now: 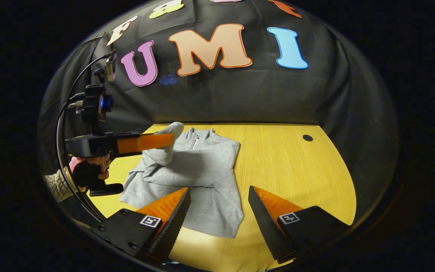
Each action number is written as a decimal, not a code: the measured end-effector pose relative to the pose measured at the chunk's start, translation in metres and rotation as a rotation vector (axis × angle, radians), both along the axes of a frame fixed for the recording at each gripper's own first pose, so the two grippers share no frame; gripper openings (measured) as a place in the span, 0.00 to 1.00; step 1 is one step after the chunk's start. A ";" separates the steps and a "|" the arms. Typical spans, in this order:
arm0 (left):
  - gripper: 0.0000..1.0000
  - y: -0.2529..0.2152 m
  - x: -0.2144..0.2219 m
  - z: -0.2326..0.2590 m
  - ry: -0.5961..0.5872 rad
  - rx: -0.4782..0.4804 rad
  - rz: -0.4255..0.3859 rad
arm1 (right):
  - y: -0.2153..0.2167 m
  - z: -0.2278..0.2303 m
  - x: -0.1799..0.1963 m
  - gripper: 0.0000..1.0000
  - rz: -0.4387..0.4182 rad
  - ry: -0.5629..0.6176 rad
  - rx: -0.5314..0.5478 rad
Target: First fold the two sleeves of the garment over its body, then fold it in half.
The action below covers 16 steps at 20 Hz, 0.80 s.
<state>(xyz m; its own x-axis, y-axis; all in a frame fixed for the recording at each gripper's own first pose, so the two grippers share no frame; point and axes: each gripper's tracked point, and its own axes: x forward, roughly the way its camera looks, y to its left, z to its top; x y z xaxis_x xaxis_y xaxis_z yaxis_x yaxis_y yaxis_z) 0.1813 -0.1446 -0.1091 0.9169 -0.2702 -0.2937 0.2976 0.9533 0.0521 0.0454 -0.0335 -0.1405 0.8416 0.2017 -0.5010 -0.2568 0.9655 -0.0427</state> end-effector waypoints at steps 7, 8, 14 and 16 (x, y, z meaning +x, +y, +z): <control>0.00 -0.047 0.064 -0.058 0.051 0.029 0.018 | -0.030 -0.018 0.006 0.97 -0.041 0.023 0.000; 0.00 -0.049 0.071 -0.069 0.061 0.041 0.020 | -0.034 -0.021 0.006 0.97 -0.048 0.031 0.001; 0.10 -0.062 0.092 -0.113 0.163 0.051 0.025 | -0.047 -0.037 0.012 0.97 -0.060 0.074 0.011; 0.13 -0.062 0.095 -0.111 0.147 0.063 0.016 | -0.046 -0.040 0.016 0.92 -0.057 0.082 0.023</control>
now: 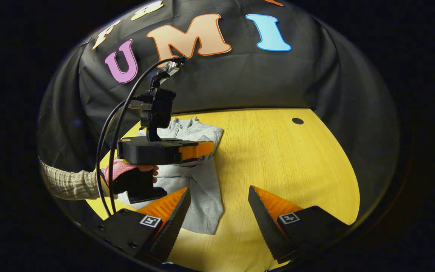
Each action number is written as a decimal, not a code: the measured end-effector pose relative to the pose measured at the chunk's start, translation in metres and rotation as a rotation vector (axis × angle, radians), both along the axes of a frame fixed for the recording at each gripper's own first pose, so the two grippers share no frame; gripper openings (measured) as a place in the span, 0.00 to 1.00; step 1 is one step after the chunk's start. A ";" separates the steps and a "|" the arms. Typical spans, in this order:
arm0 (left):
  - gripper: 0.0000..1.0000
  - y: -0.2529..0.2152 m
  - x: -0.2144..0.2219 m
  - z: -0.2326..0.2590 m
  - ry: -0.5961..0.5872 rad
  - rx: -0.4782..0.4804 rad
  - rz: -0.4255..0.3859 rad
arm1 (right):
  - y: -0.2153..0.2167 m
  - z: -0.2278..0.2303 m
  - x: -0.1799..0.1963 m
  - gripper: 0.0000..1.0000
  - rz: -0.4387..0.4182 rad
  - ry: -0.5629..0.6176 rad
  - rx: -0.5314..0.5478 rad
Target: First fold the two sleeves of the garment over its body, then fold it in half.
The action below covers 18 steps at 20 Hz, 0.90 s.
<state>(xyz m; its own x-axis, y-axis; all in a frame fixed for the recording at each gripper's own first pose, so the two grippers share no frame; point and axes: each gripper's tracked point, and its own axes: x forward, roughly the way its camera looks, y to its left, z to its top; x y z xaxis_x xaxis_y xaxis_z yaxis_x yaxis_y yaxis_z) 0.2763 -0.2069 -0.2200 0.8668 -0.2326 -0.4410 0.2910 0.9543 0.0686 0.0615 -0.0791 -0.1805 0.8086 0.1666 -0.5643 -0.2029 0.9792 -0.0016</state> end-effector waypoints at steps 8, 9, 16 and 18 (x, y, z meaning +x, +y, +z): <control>0.95 0.031 -0.036 0.060 -0.119 0.047 -0.005 | 0.020 -0.020 0.002 0.97 0.064 0.032 0.005; 0.95 0.044 -0.044 0.066 -0.129 0.050 0.008 | 0.023 -0.024 0.002 0.97 0.074 0.037 0.002; 0.95 0.159 -0.128 0.089 -0.163 0.092 0.179 | 0.041 -0.061 -0.018 0.97 0.115 0.103 -0.009; 0.95 0.189 -0.152 0.085 -0.147 0.097 0.227 | 0.047 -0.072 -0.023 0.97 0.114 0.134 0.003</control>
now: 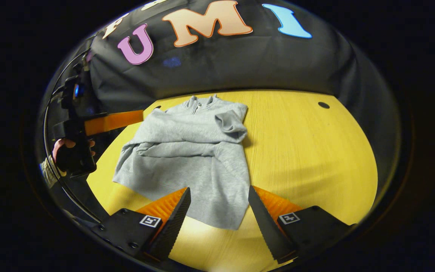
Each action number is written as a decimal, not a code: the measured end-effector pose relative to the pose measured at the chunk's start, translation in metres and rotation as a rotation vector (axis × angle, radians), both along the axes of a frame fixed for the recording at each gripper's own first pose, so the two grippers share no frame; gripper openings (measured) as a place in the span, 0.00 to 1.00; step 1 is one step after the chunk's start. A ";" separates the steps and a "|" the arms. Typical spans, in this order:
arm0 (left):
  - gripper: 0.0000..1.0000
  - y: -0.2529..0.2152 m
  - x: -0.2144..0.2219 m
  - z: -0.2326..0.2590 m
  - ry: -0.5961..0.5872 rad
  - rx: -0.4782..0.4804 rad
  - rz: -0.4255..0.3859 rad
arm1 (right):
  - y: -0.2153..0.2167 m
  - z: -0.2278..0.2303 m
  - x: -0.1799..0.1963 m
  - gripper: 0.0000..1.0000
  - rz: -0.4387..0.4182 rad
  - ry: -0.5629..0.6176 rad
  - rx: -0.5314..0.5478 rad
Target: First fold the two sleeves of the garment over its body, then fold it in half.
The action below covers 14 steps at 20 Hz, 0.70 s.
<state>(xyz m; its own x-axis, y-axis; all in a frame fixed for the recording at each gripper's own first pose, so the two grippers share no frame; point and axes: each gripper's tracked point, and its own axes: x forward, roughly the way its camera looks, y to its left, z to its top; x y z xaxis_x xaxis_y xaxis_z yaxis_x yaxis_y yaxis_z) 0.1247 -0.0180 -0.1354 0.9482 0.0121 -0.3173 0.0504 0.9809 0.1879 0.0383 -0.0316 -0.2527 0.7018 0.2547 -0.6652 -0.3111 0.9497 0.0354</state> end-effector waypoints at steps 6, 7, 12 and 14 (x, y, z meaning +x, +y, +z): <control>0.95 0.071 -0.068 -0.043 0.068 -0.011 0.120 | -0.006 -0.032 -0.007 0.97 -0.026 0.030 -0.076; 0.95 0.080 -0.078 -0.054 0.092 -0.014 0.138 | -0.007 -0.036 -0.008 0.98 -0.037 0.033 -0.084; 0.96 0.111 -0.115 -0.103 0.192 -0.003 0.188 | -0.011 -0.050 -0.011 0.97 -0.049 0.028 -0.144; 0.96 0.116 -0.118 -0.119 0.218 -0.033 0.206 | -0.011 -0.060 -0.015 0.98 -0.056 0.047 -0.153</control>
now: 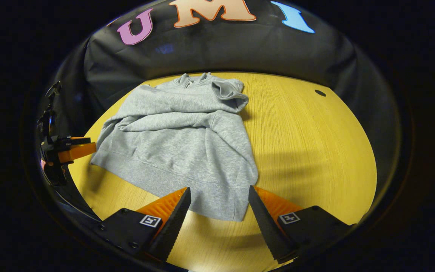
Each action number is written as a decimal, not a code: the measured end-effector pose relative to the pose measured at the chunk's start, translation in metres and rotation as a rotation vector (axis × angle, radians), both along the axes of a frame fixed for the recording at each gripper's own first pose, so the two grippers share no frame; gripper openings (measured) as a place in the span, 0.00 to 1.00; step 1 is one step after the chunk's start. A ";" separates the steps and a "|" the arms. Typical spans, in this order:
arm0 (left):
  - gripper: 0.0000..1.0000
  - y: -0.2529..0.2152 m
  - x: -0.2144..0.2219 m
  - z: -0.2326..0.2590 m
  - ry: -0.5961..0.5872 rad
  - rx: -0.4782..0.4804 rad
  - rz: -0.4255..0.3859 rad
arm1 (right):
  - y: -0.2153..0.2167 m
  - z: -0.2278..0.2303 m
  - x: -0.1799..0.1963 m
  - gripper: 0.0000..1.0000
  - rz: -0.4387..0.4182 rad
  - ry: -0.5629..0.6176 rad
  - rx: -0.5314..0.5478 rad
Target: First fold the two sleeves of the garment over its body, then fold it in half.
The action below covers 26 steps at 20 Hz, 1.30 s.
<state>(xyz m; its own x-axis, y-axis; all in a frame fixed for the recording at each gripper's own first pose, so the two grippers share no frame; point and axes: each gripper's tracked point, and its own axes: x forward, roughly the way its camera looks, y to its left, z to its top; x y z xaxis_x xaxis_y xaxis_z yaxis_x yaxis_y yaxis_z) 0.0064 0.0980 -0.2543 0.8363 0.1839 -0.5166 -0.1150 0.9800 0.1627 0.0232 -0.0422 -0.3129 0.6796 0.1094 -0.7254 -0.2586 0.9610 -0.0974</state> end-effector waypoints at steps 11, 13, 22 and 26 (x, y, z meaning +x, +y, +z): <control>0.95 0.008 -0.007 -0.034 0.013 -0.015 0.058 | -0.002 -0.009 0.000 0.97 -0.048 -0.018 -0.036; 0.92 0.006 -0.006 -0.034 -0.002 -0.014 0.069 | 0.001 -0.010 0.000 0.90 -0.050 -0.023 -0.030; 0.14 -0.015 0.016 -0.035 -0.051 -0.013 -0.011 | 0.021 -0.014 -0.005 0.13 -0.060 0.011 0.056; 0.04 -0.016 0.018 -0.036 -0.036 0.003 -0.027 | 0.022 -0.013 -0.004 0.05 -0.055 -0.007 0.024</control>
